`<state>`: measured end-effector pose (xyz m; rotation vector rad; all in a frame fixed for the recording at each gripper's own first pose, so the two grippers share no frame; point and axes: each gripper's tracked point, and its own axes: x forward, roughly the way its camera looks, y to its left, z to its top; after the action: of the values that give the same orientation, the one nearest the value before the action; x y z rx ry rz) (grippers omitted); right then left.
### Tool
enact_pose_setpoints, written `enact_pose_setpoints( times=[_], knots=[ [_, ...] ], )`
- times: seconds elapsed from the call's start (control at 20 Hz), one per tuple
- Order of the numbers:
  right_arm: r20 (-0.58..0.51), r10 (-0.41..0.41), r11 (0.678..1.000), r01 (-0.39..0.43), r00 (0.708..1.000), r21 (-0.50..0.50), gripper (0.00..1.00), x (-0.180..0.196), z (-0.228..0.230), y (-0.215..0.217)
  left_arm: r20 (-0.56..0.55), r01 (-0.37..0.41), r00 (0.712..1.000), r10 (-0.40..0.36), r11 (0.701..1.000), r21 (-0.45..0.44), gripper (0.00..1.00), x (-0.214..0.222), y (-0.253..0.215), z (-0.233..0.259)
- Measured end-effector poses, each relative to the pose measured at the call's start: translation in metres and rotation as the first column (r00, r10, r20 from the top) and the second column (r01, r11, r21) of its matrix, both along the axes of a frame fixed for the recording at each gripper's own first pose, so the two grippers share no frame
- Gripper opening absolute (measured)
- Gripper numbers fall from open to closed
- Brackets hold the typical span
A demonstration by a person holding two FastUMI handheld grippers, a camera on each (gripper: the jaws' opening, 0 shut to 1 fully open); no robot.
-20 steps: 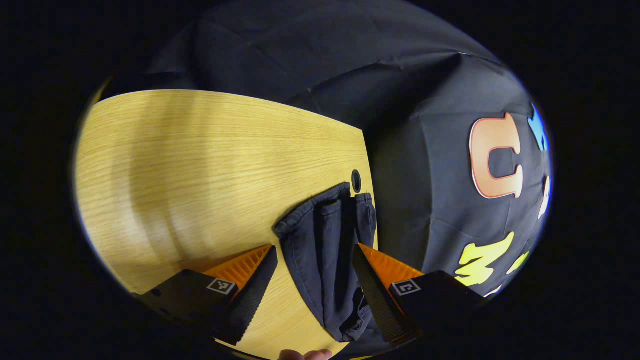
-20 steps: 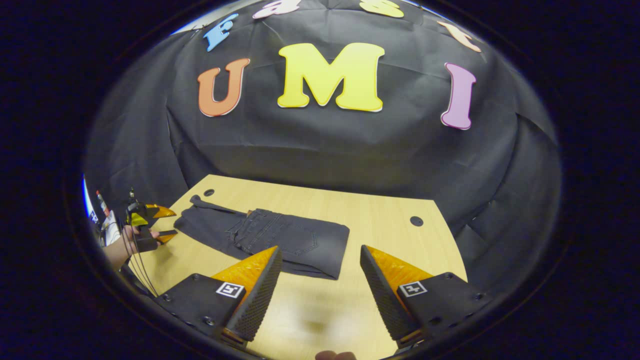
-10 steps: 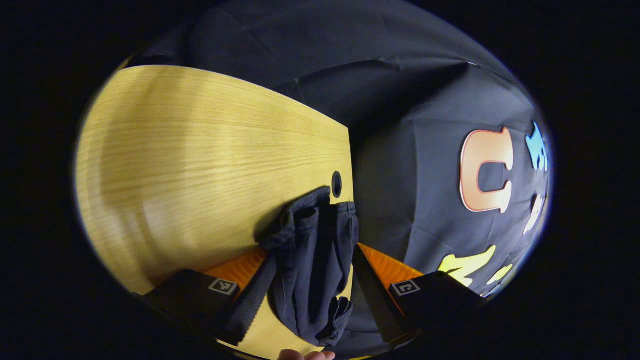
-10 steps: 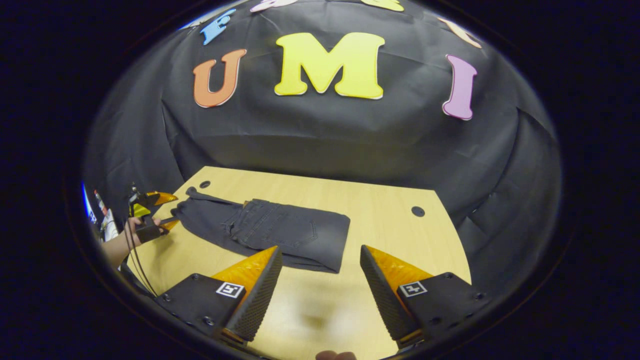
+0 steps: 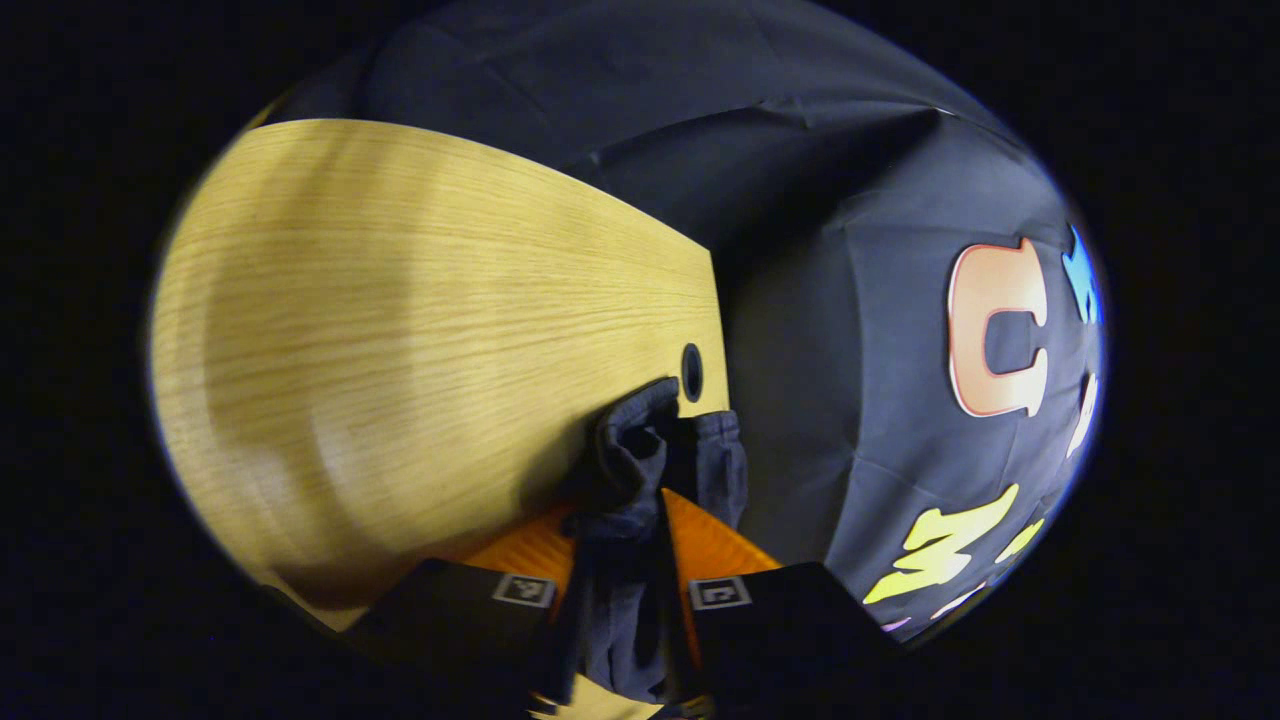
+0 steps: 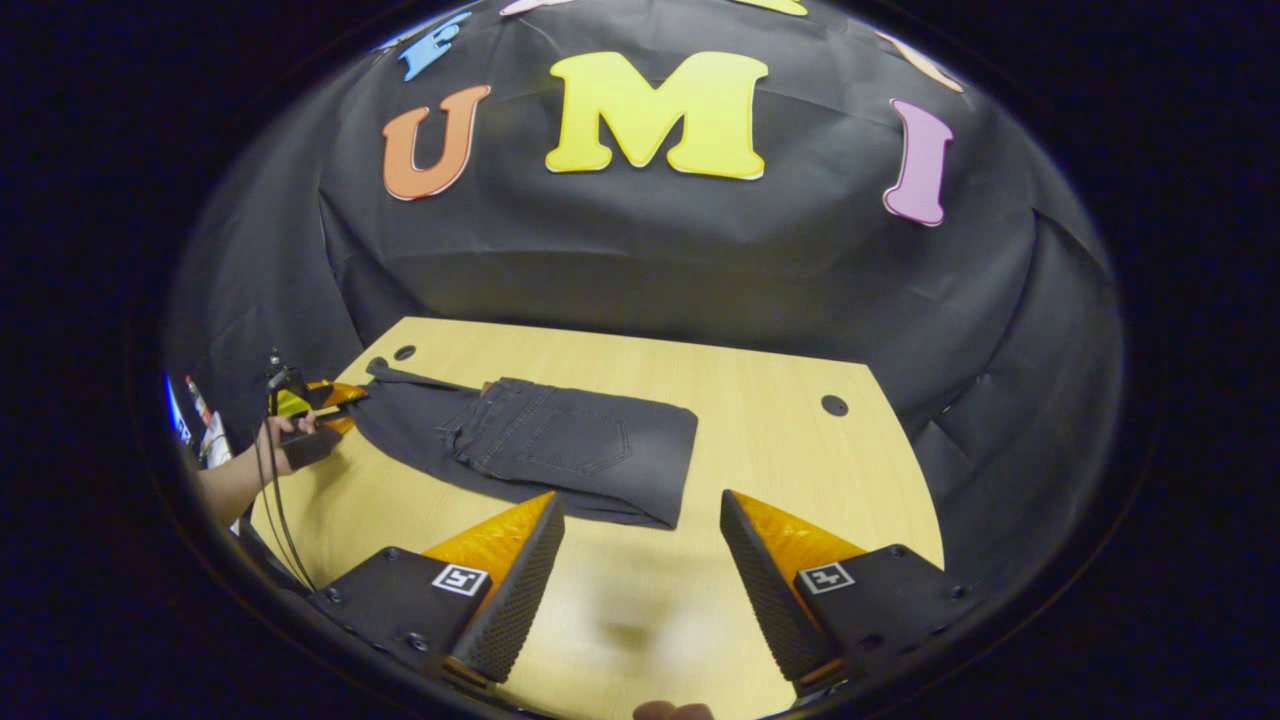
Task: Grasp the waist and the cuffs of the jeans and fold them to make the two legs overlap; first hold the waist and fold one-third of the jeans toward the cuffs, then hold the cuffs and fold the remaining one-third in the same direction to finish folding.
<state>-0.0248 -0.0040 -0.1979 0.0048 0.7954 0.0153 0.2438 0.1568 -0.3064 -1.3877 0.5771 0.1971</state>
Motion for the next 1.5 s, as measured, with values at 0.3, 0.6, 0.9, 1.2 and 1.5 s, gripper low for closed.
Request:
enact_pose_setpoints(
  times=[0.3, 0.6, 0.9, 1.2, 1.5],
  knots=[
    [0.026, -0.027, 1.000, 0.027, 0.999, 0.001, 0.96, -0.007, 0.007, -0.008, 0.044, 0.014, 0.999, -0.014, 1.000, -0.003, 0.11, -0.002, -0.003, 0.019],
    [0.080, -0.045, 0.999, 0.044, 0.996, 0.016, 0.94, -0.019, 0.022, -0.018, 0.169, 0.075, 0.981, -0.098, 0.987, 0.141, 0.06, -0.002, -0.021, 0.081],
    [0.114, -0.060, 0.998, 0.057, 0.992, 0.030, 0.96, -0.040, 0.031, -0.035, 0.252, 0.109, 0.952, -0.173, 0.962, 0.250, 0.06, -0.009, -0.056, 0.140],
    [0.149, -0.098, 0.994, 0.088, 0.984, 0.072, 0.94, -0.056, 0.037, -0.061, 0.304, 0.171, 0.900, -0.311, 0.896, 0.409, 0.05, -0.013, -0.117, 0.199],
    [0.180, -0.167, 0.982, 0.148, 0.969, 0.115, 0.94, -0.073, 0.041, -0.104, 0.315, 0.236, 0.848, -0.426, 0.836, 0.495, 0.06, -0.026, -0.199, 0.236]
  ],
)
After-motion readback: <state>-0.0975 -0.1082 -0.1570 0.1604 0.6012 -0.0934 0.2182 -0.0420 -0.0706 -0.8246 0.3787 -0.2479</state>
